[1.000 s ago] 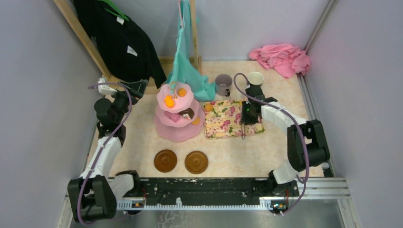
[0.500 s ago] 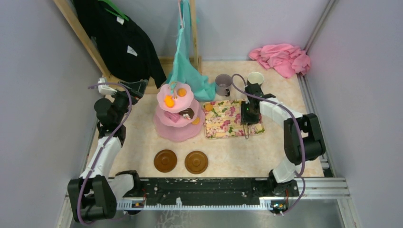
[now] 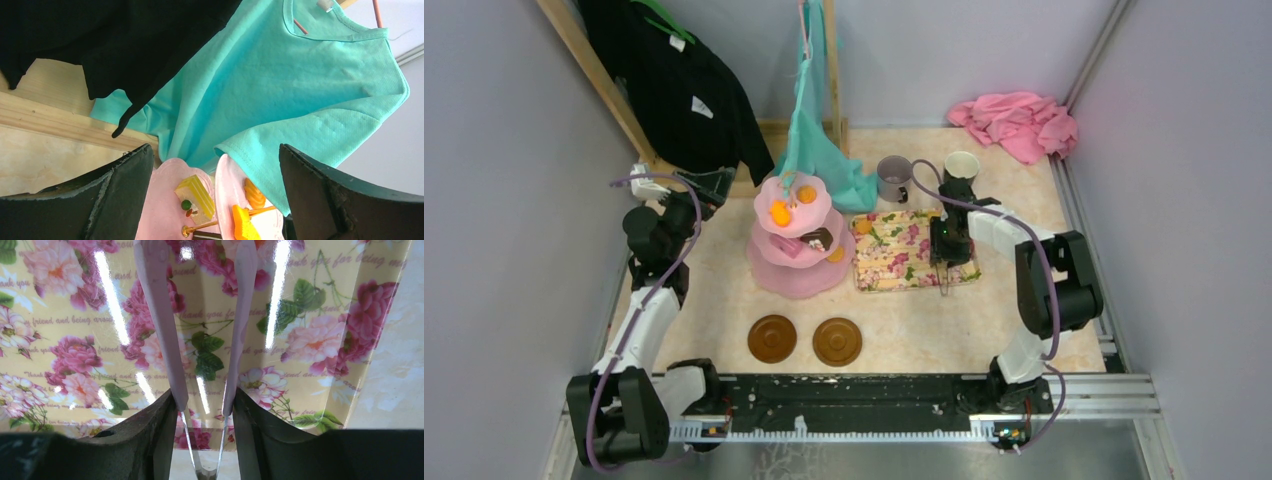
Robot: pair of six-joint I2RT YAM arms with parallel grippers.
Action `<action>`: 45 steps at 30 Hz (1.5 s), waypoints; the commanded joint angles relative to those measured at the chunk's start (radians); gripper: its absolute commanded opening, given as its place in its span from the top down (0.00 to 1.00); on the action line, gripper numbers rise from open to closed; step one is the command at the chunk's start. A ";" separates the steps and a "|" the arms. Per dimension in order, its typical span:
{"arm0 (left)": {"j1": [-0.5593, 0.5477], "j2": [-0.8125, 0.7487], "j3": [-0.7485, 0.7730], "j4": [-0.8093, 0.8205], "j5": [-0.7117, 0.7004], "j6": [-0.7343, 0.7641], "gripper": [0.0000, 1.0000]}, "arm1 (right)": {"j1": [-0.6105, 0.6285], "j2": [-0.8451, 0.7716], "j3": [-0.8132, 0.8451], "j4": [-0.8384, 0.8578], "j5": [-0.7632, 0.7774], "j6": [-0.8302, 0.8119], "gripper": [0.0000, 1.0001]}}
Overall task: Serve the afternoon tea
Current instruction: Adjust the tray at the center of the board.
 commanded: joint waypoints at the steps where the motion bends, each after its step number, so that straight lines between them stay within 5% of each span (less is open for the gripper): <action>1: 0.004 0.001 -0.001 0.042 0.016 -0.005 0.01 | -0.013 0.029 0.037 -0.002 0.025 -0.009 0.57; 37: 0.019 0.020 -0.004 0.055 0.021 -0.016 0.01 | -0.015 0.202 0.197 -0.032 0.037 -0.043 0.54; 45: 0.022 0.017 -0.006 0.055 0.022 -0.017 0.01 | -0.014 0.200 0.167 -0.020 0.024 -0.042 0.60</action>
